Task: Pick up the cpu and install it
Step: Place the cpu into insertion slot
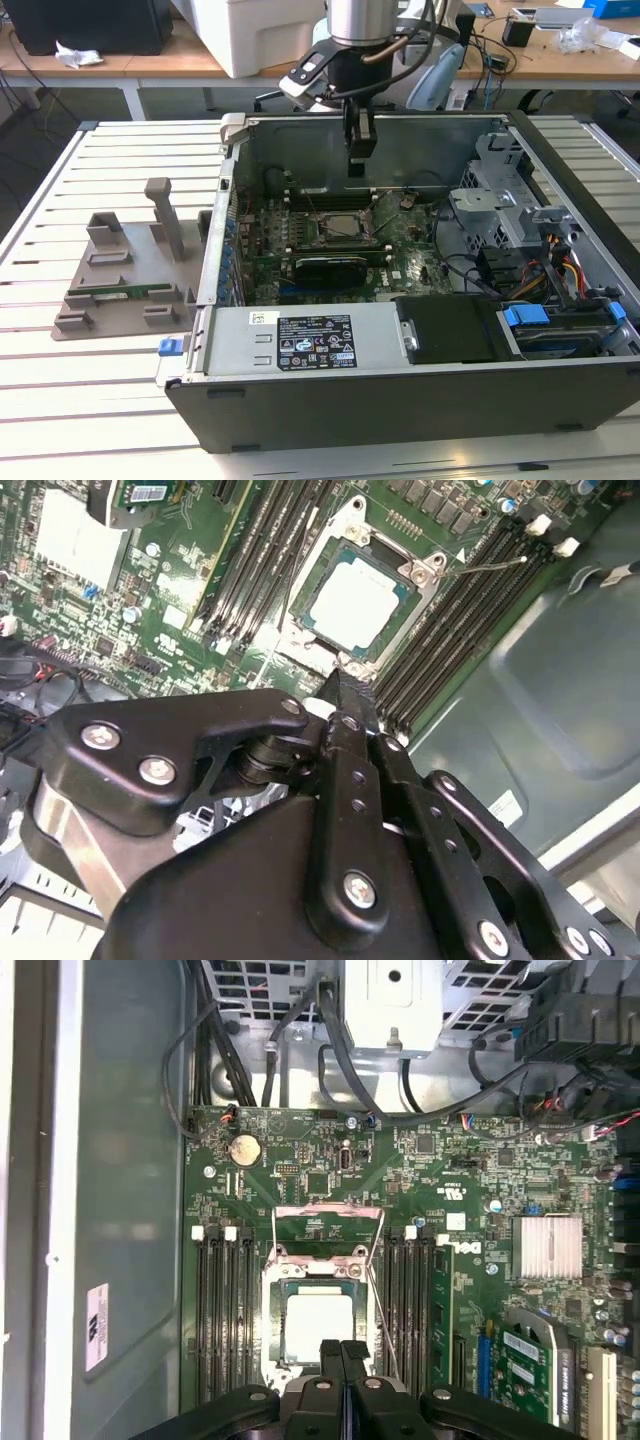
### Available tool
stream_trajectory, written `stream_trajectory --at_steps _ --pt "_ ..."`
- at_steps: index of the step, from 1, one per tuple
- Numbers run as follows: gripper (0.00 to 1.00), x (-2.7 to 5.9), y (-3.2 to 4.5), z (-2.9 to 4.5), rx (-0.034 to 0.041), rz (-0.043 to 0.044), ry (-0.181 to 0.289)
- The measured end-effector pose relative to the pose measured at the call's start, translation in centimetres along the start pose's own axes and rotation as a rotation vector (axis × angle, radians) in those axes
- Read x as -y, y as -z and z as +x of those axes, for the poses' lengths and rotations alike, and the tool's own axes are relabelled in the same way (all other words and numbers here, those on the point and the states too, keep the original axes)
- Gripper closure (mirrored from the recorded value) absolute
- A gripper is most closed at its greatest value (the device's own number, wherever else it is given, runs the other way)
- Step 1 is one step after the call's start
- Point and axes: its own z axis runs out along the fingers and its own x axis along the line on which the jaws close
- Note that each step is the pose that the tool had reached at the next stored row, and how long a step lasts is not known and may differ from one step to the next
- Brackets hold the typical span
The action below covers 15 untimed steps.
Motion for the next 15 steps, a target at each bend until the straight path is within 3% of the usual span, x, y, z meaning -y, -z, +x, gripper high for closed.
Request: stream_trajectory --at_steps 15 --pt "0.89 0.00 0.01 0.00 -0.0001 0.0001 0.000"
